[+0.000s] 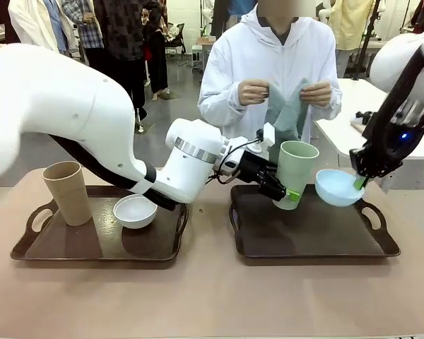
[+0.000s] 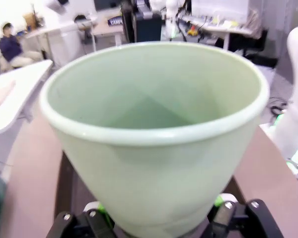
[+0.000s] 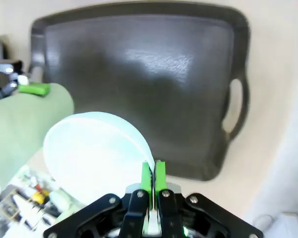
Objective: Set up a tray with a mat and arrange the tableware.
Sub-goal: Pick up the Picnic Bowl and Reusable plastic cup from the Handle tray in front of the human's position and hold them in the air.
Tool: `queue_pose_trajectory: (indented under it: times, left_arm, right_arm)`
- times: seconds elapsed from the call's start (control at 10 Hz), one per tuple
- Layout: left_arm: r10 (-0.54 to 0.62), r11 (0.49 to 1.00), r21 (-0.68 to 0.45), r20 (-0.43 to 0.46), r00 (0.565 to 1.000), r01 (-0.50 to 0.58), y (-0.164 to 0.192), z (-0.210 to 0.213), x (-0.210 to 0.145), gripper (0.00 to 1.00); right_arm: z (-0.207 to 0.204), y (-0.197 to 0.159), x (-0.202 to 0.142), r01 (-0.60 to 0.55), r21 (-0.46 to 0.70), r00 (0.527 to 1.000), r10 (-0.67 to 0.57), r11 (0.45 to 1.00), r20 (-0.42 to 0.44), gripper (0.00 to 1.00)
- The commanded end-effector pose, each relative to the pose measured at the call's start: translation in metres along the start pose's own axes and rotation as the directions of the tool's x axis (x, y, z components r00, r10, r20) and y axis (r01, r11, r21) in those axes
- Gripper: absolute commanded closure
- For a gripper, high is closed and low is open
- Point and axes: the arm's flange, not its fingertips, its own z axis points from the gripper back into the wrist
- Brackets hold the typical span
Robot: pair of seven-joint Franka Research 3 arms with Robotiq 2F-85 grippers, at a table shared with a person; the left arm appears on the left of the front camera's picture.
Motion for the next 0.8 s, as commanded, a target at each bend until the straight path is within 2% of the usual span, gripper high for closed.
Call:
queue_pose_trajectory:
  times: [0.0,0.2,0.4,0.6,0.7]
  left_arm:
    - [-0.013,0.999,0.040,-0.038,0.999,0.014,-0.033,0.029,0.029,1.00]
    - [-0.054,0.995,0.080,-0.032,0.998,0.056,-0.060,0.050,0.070,1.00]
    - [-0.046,0.994,0.098,0.022,0.999,0.043,-0.079,0.067,0.104,1.00]
    - [-0.006,0.990,0.141,0.022,1.000,0.003,-0.088,0.075,0.117,1.00]
    - [0.039,0.986,0.162,-0.018,0.999,-0.035,-0.085,0.076,0.113,1.00]
  right_arm:
    - [0.024,0.014,-0.024,0.010,-0.007,1.000,-0.009,1.000,0.019,0.98]
    - [0.058,0.027,-0.052,0.027,-0.041,0.999,-0.026,0.999,0.027,0.98]
    - [0.075,0.041,-0.069,0.054,-0.090,0.998,-0.050,0.994,0.047,0.98]
    - [0.086,0.044,-0.076,0.077,-0.096,0.996,-0.071,0.992,0.060,0.98]
    - [0.088,0.041,-0.073,0.073,-0.086,0.996,-0.068,0.994,0.064,0.98]
